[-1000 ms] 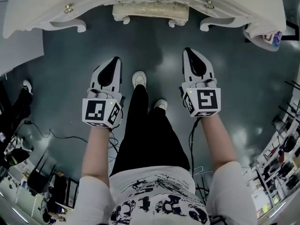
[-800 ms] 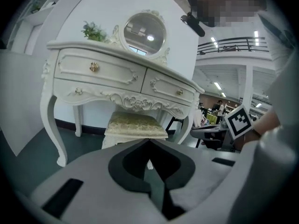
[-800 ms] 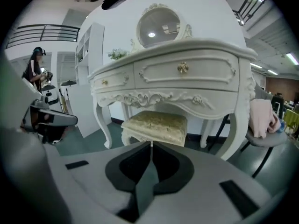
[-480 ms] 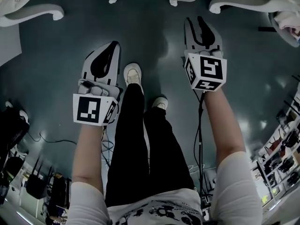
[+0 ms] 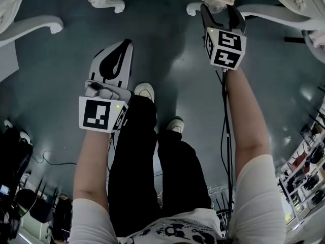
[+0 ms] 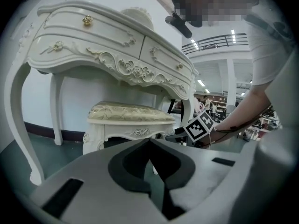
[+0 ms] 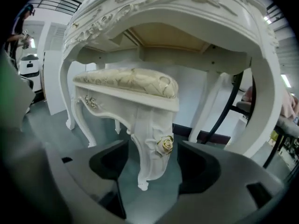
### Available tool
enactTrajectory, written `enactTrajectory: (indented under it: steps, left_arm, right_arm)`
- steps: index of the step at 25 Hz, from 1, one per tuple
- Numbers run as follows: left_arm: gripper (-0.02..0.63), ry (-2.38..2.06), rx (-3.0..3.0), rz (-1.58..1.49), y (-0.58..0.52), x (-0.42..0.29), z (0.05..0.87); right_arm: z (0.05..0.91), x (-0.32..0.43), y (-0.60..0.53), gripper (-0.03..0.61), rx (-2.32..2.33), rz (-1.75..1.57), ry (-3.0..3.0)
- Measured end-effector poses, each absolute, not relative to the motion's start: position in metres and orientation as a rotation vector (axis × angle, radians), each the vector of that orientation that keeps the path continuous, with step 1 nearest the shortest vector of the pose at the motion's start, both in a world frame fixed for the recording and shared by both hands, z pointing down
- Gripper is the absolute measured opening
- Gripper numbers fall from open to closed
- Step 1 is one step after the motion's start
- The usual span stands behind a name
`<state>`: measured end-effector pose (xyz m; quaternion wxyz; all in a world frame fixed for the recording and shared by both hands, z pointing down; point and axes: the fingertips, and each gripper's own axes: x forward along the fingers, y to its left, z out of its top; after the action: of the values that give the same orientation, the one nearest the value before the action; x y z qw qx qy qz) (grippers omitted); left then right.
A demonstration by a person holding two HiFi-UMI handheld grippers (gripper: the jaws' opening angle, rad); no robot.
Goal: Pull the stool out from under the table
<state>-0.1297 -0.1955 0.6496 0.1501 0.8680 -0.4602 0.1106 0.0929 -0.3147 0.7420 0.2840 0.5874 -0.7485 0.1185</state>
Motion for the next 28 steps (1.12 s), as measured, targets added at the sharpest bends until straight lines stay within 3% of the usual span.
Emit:
enactTrajectory:
  steps: [13,28]
  left_arm:
    - [0.017,-1.299,2.476,0.322,-0.203,-0.127,0.687]
    - [0.017,-1.248,2.479,0.346,-0.184,-0.113,0.675]
  right_arm:
    - [0.775,0.087,-0.359,0.295,1.574,0.276,-2.020]
    - [0.774,0.088,-0.333,0.273,1.545,0.293,-2.010]
